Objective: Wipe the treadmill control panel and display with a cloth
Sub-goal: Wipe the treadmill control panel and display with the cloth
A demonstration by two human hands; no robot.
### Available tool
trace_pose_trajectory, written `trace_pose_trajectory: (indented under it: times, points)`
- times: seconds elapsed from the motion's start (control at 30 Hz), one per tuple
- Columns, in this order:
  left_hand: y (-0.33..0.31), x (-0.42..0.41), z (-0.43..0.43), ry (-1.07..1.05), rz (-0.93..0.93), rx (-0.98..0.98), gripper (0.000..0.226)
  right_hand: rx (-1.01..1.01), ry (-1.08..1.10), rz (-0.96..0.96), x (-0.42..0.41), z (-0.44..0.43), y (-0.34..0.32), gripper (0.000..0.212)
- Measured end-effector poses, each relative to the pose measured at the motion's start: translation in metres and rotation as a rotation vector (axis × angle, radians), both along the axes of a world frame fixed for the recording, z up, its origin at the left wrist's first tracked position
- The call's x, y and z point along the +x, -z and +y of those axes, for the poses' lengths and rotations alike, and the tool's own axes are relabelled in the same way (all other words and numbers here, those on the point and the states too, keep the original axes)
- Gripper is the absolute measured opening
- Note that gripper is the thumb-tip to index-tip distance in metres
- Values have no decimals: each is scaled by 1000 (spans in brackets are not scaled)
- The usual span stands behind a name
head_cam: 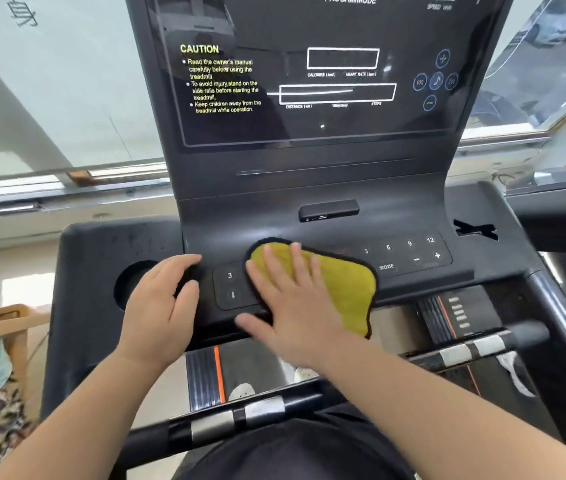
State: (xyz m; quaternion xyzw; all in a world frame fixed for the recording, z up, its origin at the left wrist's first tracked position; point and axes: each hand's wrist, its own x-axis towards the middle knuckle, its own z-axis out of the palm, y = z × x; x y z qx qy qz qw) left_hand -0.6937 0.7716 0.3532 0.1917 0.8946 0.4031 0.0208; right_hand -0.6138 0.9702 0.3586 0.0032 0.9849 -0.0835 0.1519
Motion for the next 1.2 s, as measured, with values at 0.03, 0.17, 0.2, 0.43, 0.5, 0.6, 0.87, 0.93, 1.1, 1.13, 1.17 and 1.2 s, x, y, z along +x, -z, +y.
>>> trace_pose_trajectory:
  times: [0.03,0.17,0.2,0.43,0.5,0.6,0.87,0.93,1.1,1.13,1.17,1.2]
  points:
    - [0,0,-1,9,-1,8,47,-23,-102,-4,-2,-19,3,88]
    - [-2,1,-6,24,-41,55,51,-50,-321,14,-3,-48,11,82]
    - [-2,3,-6,9,-59,64,49,-53,-310,37,-1,-40,11,79]
    - [-3,4,1,-37,-128,100,46,165,290,16,11,42,10,99]
    - [-2,4,2,-75,-160,142,46,155,392,1,4,36,9,107]
    - [-2,3,1,-64,-153,154,45,128,296,29,-11,7,9,105]
    - [15,7,-24,128,-4,-140,51,54,-247,99,-13,-41,19,85]
    - [17,6,-24,146,-1,-165,53,55,-219,113,1,-28,24,82]
    - [15,3,-22,166,-15,-212,54,205,77,32,15,22,16,88]
    - [15,3,-24,176,-19,-217,54,223,135,7,12,31,13,90]
    - [15,4,-27,189,-20,-226,55,229,190,-5,7,36,11,93]
    - [16,5,-30,198,-15,-240,55,224,243,-8,1,37,11,96]
